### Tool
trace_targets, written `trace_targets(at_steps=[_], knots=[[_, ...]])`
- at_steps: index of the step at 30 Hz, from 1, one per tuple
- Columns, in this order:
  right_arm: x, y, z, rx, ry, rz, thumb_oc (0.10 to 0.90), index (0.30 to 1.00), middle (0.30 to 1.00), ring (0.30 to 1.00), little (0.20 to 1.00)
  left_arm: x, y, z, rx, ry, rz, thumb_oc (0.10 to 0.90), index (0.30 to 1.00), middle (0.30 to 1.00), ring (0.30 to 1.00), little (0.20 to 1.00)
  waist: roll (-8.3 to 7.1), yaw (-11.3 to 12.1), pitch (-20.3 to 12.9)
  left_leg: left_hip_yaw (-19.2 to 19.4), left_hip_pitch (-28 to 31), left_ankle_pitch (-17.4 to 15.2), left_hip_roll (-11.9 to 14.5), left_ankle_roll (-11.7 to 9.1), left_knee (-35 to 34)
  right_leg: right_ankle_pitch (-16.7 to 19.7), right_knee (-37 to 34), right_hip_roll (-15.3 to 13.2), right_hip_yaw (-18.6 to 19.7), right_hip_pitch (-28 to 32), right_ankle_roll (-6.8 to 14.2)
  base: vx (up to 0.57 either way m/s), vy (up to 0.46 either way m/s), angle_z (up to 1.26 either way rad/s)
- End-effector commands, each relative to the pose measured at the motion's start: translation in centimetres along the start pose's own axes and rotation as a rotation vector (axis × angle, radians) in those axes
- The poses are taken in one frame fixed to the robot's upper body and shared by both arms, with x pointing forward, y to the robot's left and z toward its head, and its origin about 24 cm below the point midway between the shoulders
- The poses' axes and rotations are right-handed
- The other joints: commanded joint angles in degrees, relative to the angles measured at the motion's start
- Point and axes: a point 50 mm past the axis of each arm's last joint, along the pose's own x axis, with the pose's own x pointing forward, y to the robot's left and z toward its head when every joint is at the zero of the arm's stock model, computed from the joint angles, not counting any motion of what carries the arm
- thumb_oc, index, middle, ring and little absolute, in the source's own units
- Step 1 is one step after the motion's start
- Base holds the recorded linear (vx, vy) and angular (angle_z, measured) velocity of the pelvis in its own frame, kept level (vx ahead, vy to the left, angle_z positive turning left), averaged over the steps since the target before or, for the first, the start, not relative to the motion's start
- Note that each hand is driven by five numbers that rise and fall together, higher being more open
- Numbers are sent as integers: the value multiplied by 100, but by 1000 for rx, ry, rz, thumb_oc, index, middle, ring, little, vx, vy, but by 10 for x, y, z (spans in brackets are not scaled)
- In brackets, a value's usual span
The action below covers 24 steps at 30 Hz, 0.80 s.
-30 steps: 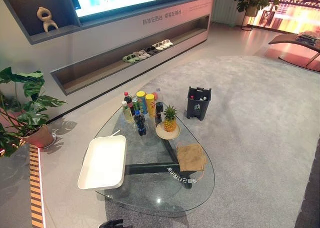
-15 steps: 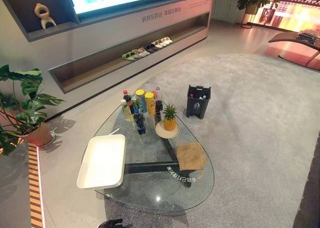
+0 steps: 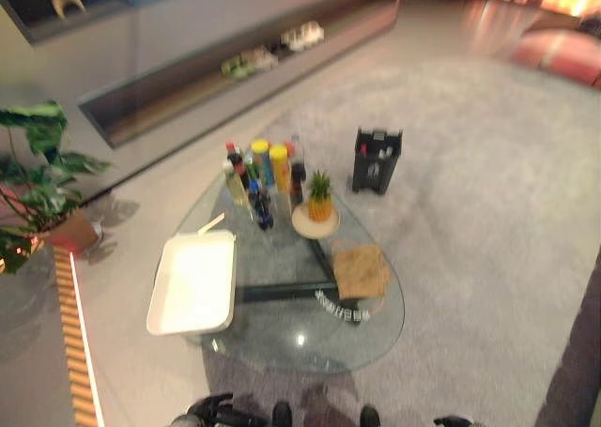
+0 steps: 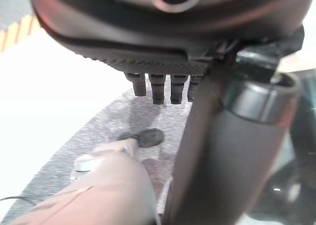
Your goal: Wipe the table with a cloth and put it in the basket.
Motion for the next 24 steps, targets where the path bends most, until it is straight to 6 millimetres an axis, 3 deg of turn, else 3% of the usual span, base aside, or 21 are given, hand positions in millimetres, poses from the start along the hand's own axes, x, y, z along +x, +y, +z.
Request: trace_targets(at_steps=[1,6,8,10,16,24], knots=[[-2,-29,28,22,-61,-107,800,900,900,900,900,-1,21,42,-61,-127,98,800,900,900,900,900,-225,113,698,182,-239,-133,-341,166,-49,218,293,171,-102,-753,-76,-206,-28,1],[-6,-48,47,54,-118,-166,800,900,900,900,900,-8,43,87,-107,-262,145,800,900,900,900,900,-285,133,1236,-66,-1152,-5,-414,155,460,137,900,251,-91,-1624,-176,-178,-51,2],[-6,-50,50,63,-124,-172,800,900,900,900,900,-9,45,93,-110,-278,147,800,900,900,900,900,-289,131,1277,-110,-1301,-7,-442,155,584,106,1021,260,-96,-1757,-190,-121,-55,3],[-10,-61,64,111,-171,-213,800,900,900,900,900,-14,47,115,-126,-356,144,800,900,900,900,900,-313,149,1529,-239,-1945,-103,-580,171,1265,-57,1608,264,-165,-2327,-241,-187,-93,10],[-18,-81,85,146,-245,-270,800,900,900,900,900,-20,50,133,-153,-435,140,800,900,900,900,900,-343,197,1790,-211,-2942,-395,-610,158,2427,-346,2537,233,-233,-3203,-326,-70,-47,9],[-26,-94,103,198,-331,-331,800,900,900,900,900,-24,58,143,-249,-454,139,800,900,900,900,900,-305,190,1934,-244,-3642,-683,-544,176,3244,-594,3227,257,-173,-3851,-449,-8,-21,4]])
